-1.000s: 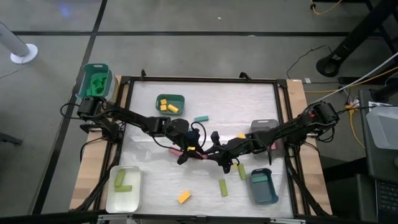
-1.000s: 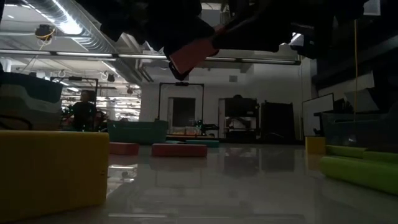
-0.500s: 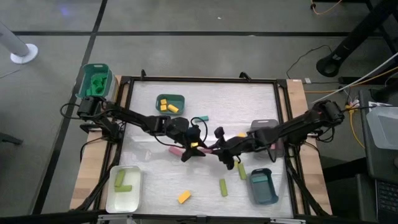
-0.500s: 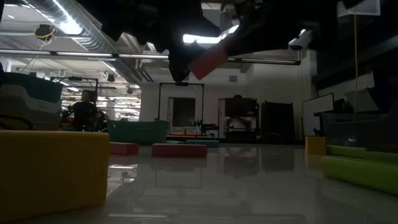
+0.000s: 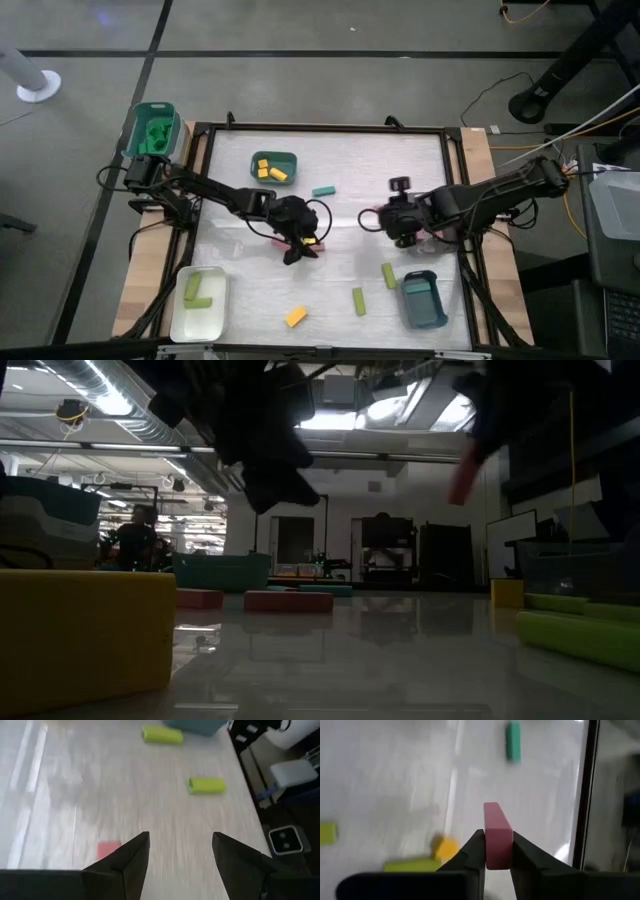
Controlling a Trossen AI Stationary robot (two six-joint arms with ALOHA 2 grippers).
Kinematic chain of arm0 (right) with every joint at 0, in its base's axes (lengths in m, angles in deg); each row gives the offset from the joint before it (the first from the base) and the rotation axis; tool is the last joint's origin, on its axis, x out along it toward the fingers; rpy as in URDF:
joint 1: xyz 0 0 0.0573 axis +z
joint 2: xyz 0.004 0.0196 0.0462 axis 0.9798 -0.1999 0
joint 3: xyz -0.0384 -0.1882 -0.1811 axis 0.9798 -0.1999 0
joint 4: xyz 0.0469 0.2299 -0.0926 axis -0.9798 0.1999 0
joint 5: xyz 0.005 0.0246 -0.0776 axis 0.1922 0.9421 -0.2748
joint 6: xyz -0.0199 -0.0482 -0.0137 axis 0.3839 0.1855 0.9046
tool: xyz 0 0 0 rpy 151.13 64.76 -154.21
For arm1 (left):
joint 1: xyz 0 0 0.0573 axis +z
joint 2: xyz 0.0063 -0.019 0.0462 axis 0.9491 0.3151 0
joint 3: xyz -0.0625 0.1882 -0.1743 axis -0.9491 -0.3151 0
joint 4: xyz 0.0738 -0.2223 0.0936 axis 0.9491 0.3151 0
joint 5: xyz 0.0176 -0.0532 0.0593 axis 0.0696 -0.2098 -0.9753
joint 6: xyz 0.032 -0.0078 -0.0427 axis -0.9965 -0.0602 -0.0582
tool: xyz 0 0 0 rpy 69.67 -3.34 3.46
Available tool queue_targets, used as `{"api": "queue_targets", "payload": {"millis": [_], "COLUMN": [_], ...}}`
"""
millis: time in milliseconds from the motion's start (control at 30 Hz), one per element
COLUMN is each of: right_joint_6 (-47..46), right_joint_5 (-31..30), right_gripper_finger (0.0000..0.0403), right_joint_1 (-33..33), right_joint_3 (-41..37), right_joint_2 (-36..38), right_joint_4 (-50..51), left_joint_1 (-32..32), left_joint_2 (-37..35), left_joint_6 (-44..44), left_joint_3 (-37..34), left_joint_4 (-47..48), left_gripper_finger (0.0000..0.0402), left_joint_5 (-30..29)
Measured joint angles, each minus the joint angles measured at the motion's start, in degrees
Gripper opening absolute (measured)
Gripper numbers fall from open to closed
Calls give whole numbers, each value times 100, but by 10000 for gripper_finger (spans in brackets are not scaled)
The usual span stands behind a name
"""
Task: Sort blocks
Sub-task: Put the pink block into the black bin
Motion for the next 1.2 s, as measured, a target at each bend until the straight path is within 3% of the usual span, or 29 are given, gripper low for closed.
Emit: {"api": "queue_targets", "payload": {"millis": [267, 467, 600, 867, 1200], "right_joint_6": [-2244, -3651, -3709, -3713, -3762], "right_joint_5": [-224, 454, 817, 967, 1060], "right_gripper_finger": [67, 72, 87, 93, 94], "right_joint_1": [2, 2, 2, 2, 2], "right_joint_3": [-2, -219, -625, -1381, -1495], "right_joint_2": [144, 144, 144, 140, 140], "right_joint_4": [2176, 2813, 2693, 2284, 2273], "left_joint_1": [-193, -319, -409, -453, -451], "left_joint_2": [0, 0, 0, 4, 7], "left_joint_6": [-177, -203, -211, -218, -587], "left_joint_3": [0, 0, 0, 0, -4], "left_joint_4": [231, 233, 315, 1235, 1795], "left_gripper_finger": [202, 202, 202, 202, 202], "left_joint_5": [-18, -20, -22, -54, -730]}}
